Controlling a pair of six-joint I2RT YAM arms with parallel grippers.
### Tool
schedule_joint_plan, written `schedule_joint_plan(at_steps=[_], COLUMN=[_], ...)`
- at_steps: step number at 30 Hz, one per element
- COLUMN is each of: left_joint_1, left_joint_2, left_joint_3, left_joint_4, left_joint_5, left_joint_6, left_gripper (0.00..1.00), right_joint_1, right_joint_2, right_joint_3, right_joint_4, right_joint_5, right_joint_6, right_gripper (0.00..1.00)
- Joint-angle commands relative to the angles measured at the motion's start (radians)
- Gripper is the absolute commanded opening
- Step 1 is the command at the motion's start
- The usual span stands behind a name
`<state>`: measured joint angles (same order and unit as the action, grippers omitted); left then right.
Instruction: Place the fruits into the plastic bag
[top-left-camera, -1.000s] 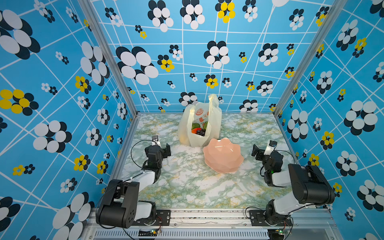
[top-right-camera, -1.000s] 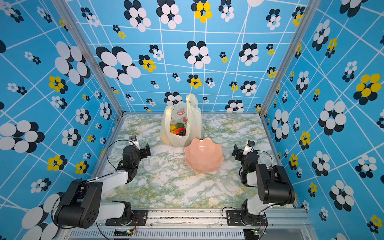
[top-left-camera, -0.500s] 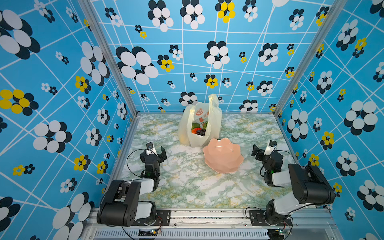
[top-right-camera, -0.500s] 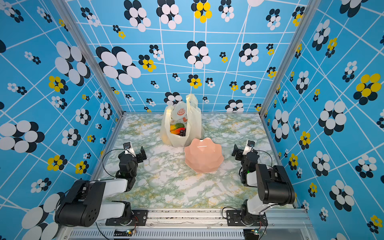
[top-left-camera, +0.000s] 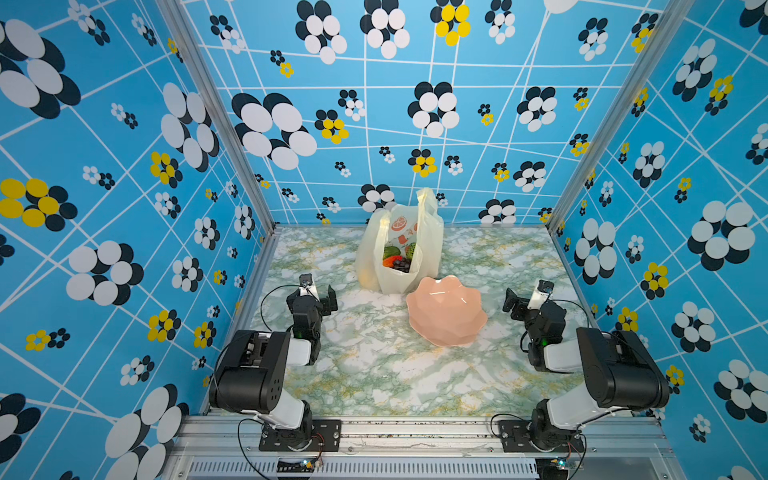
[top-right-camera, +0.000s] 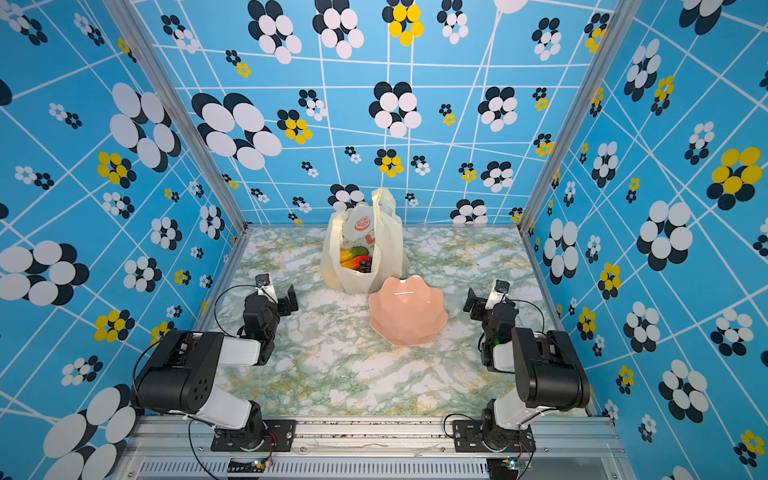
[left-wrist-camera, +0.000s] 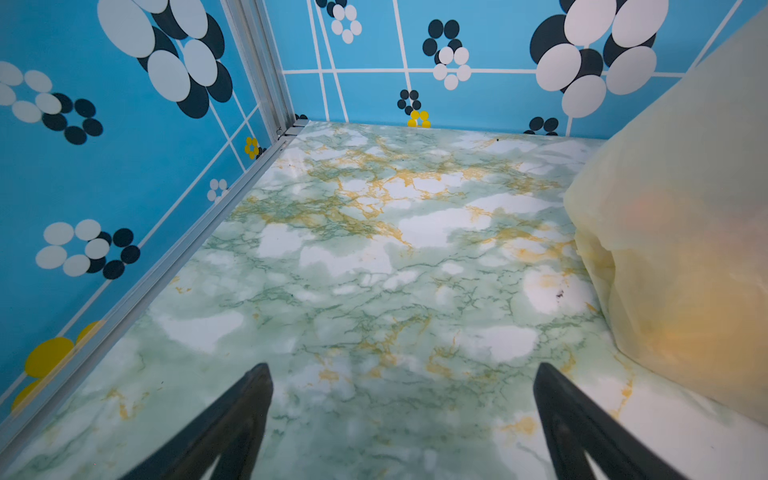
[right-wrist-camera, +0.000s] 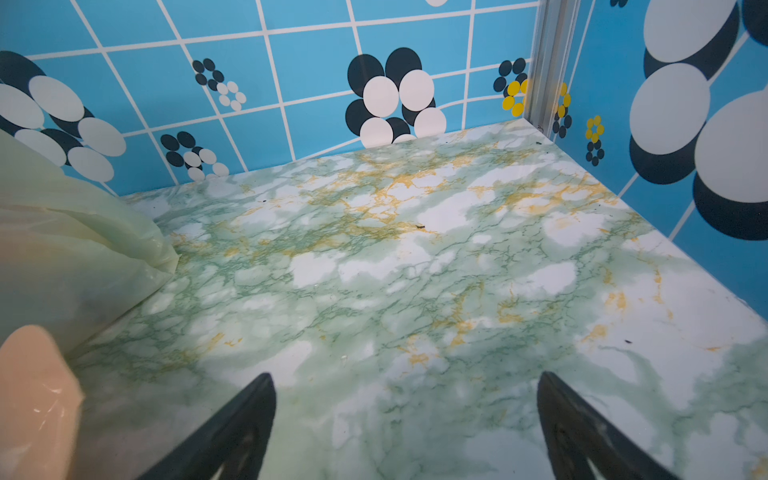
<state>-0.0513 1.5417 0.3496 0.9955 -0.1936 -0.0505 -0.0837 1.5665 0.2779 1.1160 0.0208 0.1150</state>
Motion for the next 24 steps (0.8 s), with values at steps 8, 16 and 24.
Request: schedule_joint_plan(at_steps=[8, 16, 24], left_joint_1=[0.008, 0.005, 0.005], left_joint_2=[0.001, 0.002, 0.001], left_joint_3=[0.02, 0.017, 0.017], left_joint_4=[-0.061, -0.055, -0.054], left_joint_5=[0.014, 0.011, 0.01], left_joint_6=[0.014, 0.015, 0.016], left_gripper=[0.99, 0.99, 0.99], right_joint_1=[0.086, 0.085, 0.087], right_joint_2=[-0.01, -0.01, -0.01], right_joint_3=[0.106, 0.101, 0.101], right_joint_4=[-0.19, -0.182, -0.182], right_joint_5=[0.114, 0.108, 0.105], right_joint_6=[-0.077, -0.079, -0.081], right_gripper=[0.99, 0.99, 0.99])
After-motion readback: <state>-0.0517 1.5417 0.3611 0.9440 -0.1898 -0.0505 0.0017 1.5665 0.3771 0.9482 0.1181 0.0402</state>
